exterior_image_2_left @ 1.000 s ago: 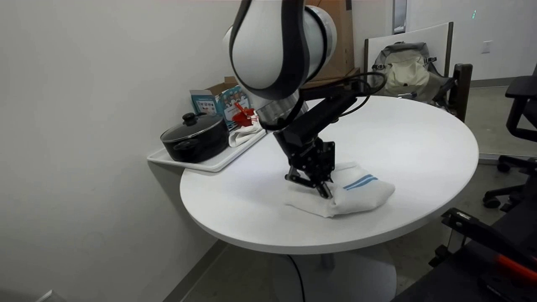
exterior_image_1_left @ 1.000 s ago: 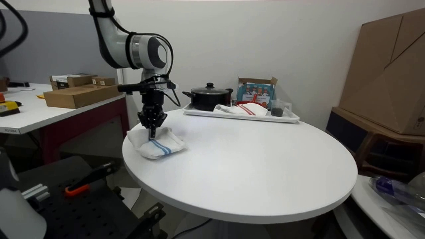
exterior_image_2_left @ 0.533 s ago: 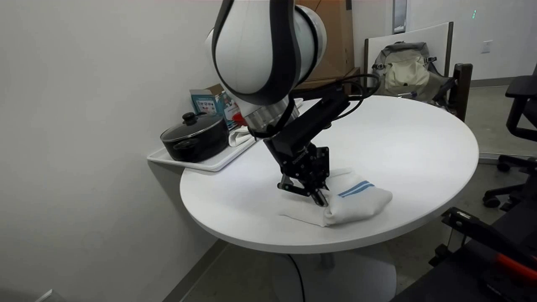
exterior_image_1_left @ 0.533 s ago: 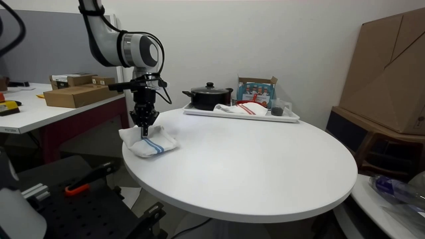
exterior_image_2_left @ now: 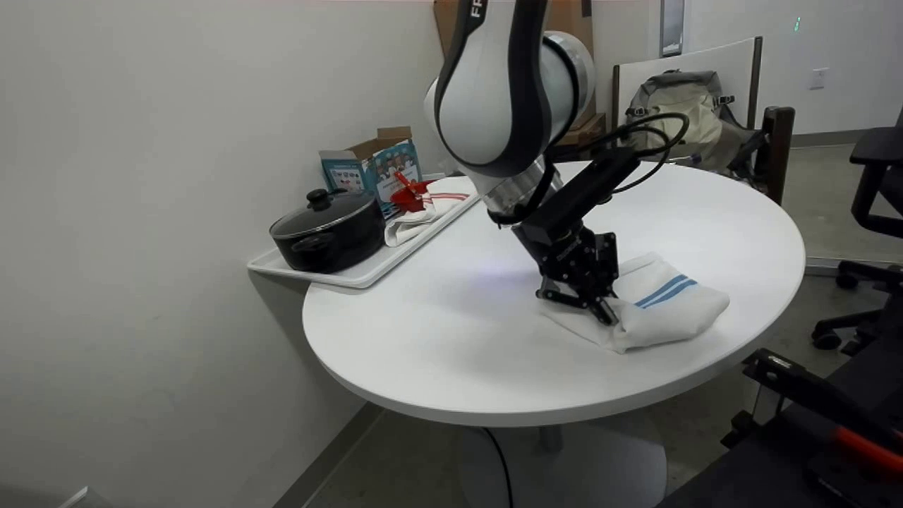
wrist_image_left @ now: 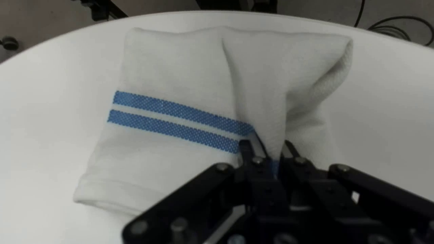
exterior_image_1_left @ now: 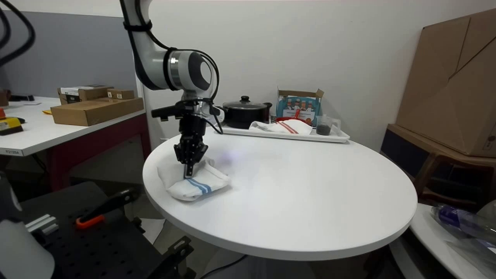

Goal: Use the cloth to wipe the table

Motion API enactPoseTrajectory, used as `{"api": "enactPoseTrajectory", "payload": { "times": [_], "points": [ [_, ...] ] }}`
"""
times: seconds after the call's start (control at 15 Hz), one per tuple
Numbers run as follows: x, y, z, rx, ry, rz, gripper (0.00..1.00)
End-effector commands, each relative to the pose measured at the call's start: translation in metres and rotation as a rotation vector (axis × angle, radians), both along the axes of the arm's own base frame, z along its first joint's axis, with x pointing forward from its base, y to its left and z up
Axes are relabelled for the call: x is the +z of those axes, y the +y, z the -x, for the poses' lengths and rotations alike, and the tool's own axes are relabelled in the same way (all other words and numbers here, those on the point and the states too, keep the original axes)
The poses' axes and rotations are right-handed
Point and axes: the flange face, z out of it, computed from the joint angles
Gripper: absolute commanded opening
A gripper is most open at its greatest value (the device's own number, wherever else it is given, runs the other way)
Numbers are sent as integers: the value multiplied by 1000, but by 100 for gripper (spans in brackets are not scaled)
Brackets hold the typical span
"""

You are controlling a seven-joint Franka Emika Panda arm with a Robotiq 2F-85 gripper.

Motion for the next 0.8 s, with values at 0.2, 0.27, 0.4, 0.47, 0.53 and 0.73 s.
{"api": "enactPoseTrajectory", "payload": {
  "times": [0.2, 0.27, 0.4, 0.47, 0.53, 0.73],
  "points": [
    [2, -148, -38, -308, -6, 74, 2],
    [3, -168, -41, -349, -8, 84, 2],
    [3, -203, -44, -414, -6, 86, 2],
    [1, -217, -44, -437, -3, 81, 2],
    [1, -228, -45, -461, -3, 84, 2],
    [0, -249, -44, -520, -4, 102, 2]
  ]
}}
